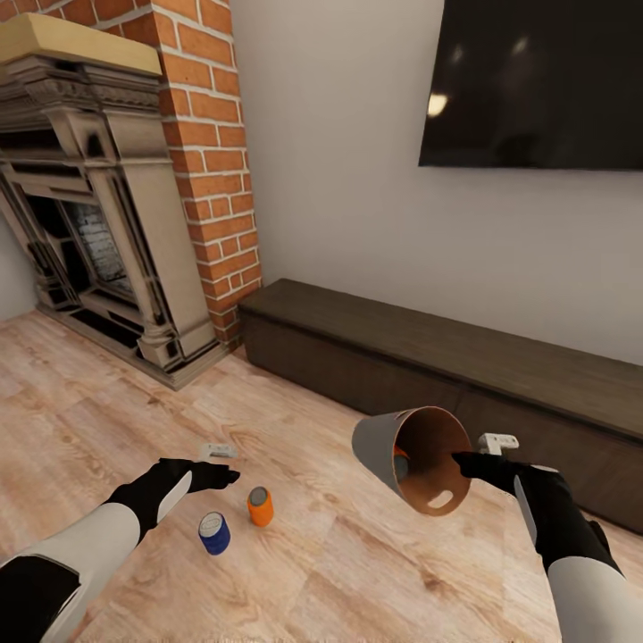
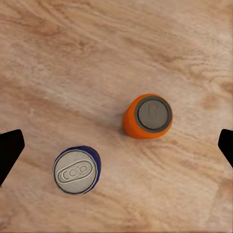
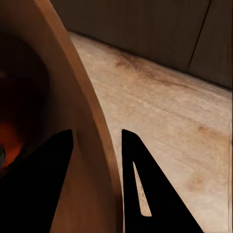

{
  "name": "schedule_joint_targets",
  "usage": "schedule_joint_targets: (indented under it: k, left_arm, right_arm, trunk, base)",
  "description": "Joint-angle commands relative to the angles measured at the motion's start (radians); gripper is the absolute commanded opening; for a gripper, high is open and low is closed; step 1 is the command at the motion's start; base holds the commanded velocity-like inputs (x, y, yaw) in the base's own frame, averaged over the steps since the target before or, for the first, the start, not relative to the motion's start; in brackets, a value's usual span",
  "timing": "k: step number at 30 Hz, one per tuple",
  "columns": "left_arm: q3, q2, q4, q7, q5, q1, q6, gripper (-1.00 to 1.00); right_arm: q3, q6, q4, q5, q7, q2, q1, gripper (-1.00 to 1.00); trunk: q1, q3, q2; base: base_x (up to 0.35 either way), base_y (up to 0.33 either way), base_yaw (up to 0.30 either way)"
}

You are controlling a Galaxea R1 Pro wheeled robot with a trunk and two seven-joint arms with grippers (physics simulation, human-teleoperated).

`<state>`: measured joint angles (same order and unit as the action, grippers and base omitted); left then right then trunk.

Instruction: Put the three can of soda from the living room inside the tash can in the kitchen.

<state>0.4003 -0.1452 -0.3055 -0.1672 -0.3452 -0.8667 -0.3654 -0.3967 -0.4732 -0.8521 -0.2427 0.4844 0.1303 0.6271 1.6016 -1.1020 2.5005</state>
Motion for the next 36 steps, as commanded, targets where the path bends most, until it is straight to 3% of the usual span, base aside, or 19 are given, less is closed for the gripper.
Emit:
schedule_joint_targets:
  k: [1, 7, 16, 25, 36]
  left_arm:
    - [0.0, 0.001, 0.0, 0.0, 0.0, 0.0, 0.0, 1.0]
    - [0.001, 0.009, 0.0, 0.0, 0.001, 0.0, 0.001, 1.0]
    - [0.0, 0.015, 0.002, 0.0, 0.001, 0.0, 0.011, 1.0]
    - [-0.002, 0.015, 0.001, 0.0, 0.001, 0.0, 0.012, 1.0]
    - [-0.003, 0.012, -0.001, 0.0, 0.0, 0.0, 0.014, 1.0]
  right_arm:
    - [-0.001, -0.009, -0.009, 0.02, 0.007, 0.0, 0.004, -1.0]
    - [0.007, -0.096, -0.092, 0.021, 0.009, 0.0, 0.012, -1.0]
    - [0.093, -0.285, -0.335, 0.023, 0.012, -0.003, 0.014, -1.0]
    - [0.105, -0.301, -0.4, 0.024, 0.013, -0.012, 0.014, -1.0]
    - [0.128, -0.301, -0.411, 0.024, 0.013, -0.014, 0.014, -1.0]
  trunk:
    - [0.0, -0.004, 0.0]
    - [0.003, -0.027, 0.002]
    - [0.007, -0.062, 0.004]
    - [0.011, -0.097, 0.006]
    - [0.016, -0.135, 0.008]
  base:
    - [0.0, 0.0, 0.0]
    - [0.0, 0.0, 0.0]
    - [0.0, 0.0, 0.0]
    - [0.0, 0.0, 0.0]
    - [0.0, 0.0, 0.0]
